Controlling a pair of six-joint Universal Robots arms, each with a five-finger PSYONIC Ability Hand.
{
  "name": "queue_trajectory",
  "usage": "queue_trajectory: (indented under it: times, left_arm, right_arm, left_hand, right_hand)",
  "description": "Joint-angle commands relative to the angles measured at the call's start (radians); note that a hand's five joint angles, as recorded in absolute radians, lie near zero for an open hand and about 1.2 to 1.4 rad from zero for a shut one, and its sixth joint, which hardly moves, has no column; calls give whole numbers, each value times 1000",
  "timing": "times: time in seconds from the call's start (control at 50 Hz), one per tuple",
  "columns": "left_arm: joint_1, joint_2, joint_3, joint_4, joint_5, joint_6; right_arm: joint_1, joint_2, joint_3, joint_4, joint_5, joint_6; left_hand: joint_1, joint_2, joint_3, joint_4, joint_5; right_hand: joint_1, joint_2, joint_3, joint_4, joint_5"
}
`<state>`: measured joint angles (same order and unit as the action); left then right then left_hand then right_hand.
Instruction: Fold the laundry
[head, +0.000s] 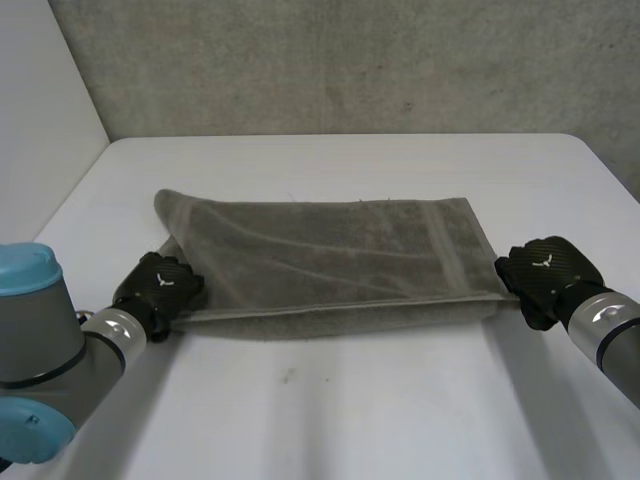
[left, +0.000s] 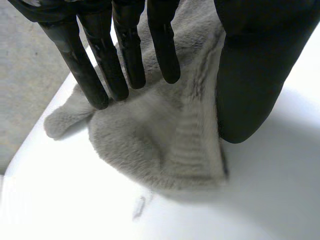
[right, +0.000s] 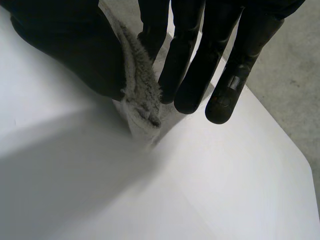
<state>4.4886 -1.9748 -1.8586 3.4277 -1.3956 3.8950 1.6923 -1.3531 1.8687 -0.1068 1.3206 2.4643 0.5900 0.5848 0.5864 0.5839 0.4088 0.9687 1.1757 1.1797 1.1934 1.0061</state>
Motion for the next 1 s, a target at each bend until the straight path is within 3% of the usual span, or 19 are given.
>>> queue_trajectory:
  times: [0.02, 0.18, 0.2, 0.22, 0.24, 0.26, 0.38, 0.44, 0.52, 0.54, 0.56, 0.6, 0.64, 0.7, 0.74, 0.8, 0.9, 0.96, 1.0]
  left_arm:
    - [27, 11, -20, 22, -10, -2]
    - [84, 60, -65, 18, -5, -3]
    - [89, 63, -70, 18, -2, -5]
    - [89, 63, -70, 18, -2, -5]
    - [90, 63, -71, 18, 1, -5]
    - [93, 65, -74, 15, 0, -6]
    - [100, 106, -80, -5, -5, -6]
    - [101, 183, -108, -84, -3, 9]
    - [104, 345, -131, -313, 3, 30]
    - [110, 400, -132, -419, 6, 67]
    - [110, 401, -133, -420, 6, 67]
    - [122, 494, -133, -613, 21, 168]
    - [127, 525, -129, -668, 45, 211]
    - [133, 539, -126, -670, 86, 236]
    - [155, 530, -122, -587, 145, 236]
    - [165, 504, -123, -525, 155, 236]
    - [140, 280, -38, -296, 138, 238]
    - [106, 147, 56, -230, 110, 227]
    - [92, 78, 114, -207, 92, 221]
  right_arm:
    - [-32, 3, 4, -4, 5, -2]
    - [-48, 3, 6, -4, 2, 1]
    - [-46, 2, 9, -2, 2, 1]
    - [-46, 2, 9, -2, 2, 1]
    - [-46, 2, 12, -2, 3, 1]
    - [-46, 2, 15, -1, 8, -1]
    - [-46, -3, 10, 42, 9, -21]
    - [-43, -34, -6, 177, 6, -79]
    - [-54, -141, -7, 489, 0, -326]
    - [-71, -153, 12, 588, 8, -431]
    - [-71, -153, 12, 588, 8, -432]
    - [-124, -175, 30, 727, 3, -594]
    - [-135, -185, 18, 737, -4, -622]
    - [-141, -195, -26, 679, -14, -585]
    - [-140, -201, -43, 636, -20, -550]
    - [-132, -186, -65, 549, -20, -464]
    - [-75, -87, -118, 414, -3, -344]
    - [-11, 26, -167, 328, 45, -280]
    - [38, 92, -216, 256, 135, -245]
  left_hand:
    - [70, 75, 73, 76, 76]
    - [108, 113, 111, 114, 114]
    - [329, 334, 332, 335, 336]
    - [331, 336, 335, 337, 338]
    - [662, 668, 666, 668, 669]
    - [805, 810, 808, 811, 812]
    - [806, 811, 810, 812, 813]
    - [806, 811, 810, 812, 813]
    - [806, 811, 810, 812, 813]
    - [806, 811, 810, 812, 813]
    - [806, 811, 810, 812, 813]
    - [806, 811, 810, 812, 813]
    - [806, 811, 810, 812, 813]
    - [806, 811, 810, 812, 813]
    - [806, 811, 810, 812, 813]
    - [806, 811, 810, 812, 813]
    - [806, 811, 810, 812, 813]
    - [806, 811, 810, 812, 813]
    - [806, 811, 810, 812, 813]
  right_hand:
    - [428, 221, 217, 203, 216]
    - [428, 221, 217, 203, 216]
    - [428, 221, 217, 203, 216]
    - [428, 221, 217, 203, 216]
    - [428, 221, 217, 203, 216]
    - [428, 221, 217, 203, 216]
    - [428, 221, 217, 203, 216]
    - [428, 221, 217, 203, 216]
    - [428, 221, 217, 203, 216]
    - [428, 221, 217, 203, 216]
    - [428, 221, 217, 203, 216]
    - [428, 221, 217, 203, 216]
    - [428, 221, 217, 203, 216]
    - [428, 221, 217, 203, 216]
    - [428, 221, 217, 203, 216]
    - [428, 221, 217, 203, 216]
    - [428, 221, 217, 203, 216]
    - [428, 221, 217, 203, 216]
    - [428, 221, 217, 203, 216]
